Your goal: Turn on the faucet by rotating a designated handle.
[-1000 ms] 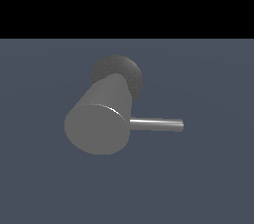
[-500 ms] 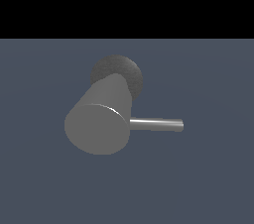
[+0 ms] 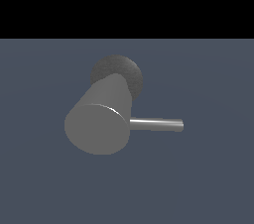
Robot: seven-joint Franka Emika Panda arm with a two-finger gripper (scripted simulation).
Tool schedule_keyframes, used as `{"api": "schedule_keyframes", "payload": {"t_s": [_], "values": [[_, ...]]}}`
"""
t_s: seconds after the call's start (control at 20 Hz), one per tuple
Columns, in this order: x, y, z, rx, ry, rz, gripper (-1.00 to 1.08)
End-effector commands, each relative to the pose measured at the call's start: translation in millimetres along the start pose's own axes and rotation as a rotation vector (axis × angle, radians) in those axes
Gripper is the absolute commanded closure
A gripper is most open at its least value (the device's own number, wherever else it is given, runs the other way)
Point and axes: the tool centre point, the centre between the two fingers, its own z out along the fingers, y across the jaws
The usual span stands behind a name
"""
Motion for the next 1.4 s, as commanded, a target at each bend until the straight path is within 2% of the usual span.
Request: {"api": "schedule_keyframes", "payload": {"t_s": [0.0,0.35,0.7,1.05,1.35], "values": [[10,9,-14,0.080,0.073,0.032,1.08],[31,48,-49,0.278,0.273,0.149,1.08],[42,107,-76,0.441,0.468,0.308,1.08],[37,181,-88,0.563,0.647,0.511,1.08],[18,251,-81,0.632,0.780,0.719,1.08]]}}
